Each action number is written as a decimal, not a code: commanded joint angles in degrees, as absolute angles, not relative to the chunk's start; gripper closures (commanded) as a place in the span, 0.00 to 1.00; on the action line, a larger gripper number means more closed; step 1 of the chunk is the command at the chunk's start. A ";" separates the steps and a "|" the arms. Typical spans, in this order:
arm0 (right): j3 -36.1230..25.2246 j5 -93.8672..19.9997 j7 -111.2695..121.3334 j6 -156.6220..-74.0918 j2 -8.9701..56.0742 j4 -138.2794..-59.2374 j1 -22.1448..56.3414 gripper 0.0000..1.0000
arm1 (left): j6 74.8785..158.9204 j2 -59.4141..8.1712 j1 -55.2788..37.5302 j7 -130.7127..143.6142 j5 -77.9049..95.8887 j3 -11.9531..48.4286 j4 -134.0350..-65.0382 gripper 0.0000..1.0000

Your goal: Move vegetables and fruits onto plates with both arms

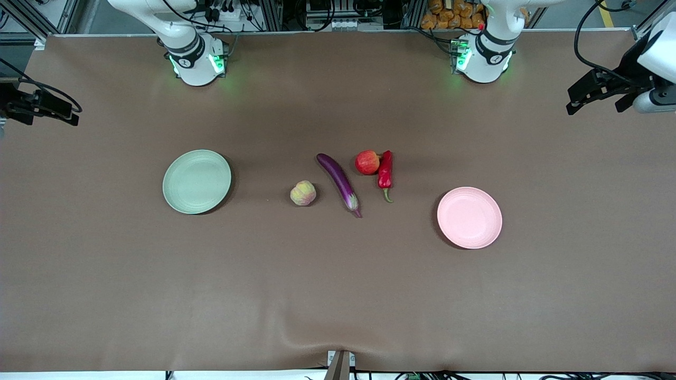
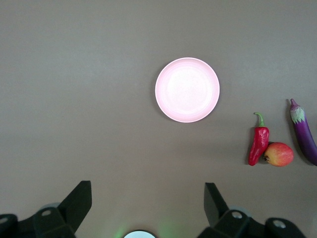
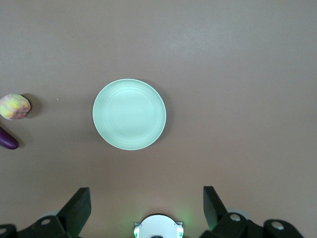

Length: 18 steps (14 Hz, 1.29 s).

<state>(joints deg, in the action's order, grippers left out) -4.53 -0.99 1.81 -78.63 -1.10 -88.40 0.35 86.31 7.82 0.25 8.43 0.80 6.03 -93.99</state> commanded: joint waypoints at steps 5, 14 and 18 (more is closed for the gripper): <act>-3.34 -0.09 1.14 -78.40 -1.32 -88.42 -0.18 0.00 | 84.99 6.07 0.53 7.73 -0.44 6.59 -91.06 0.00; -3.43 -0.79 1.05 -78.57 -1.32 -88.24 1.32 0.00 | 83.32 4.84 0.18 8.70 0.61 7.64 -92.89 0.00; -3.43 -0.88 1.14 -78.57 -0.97 -87.98 1.23 0.00 | 88.75 -3.40 0.09 19.12 2.11 17.02 -95.62 0.00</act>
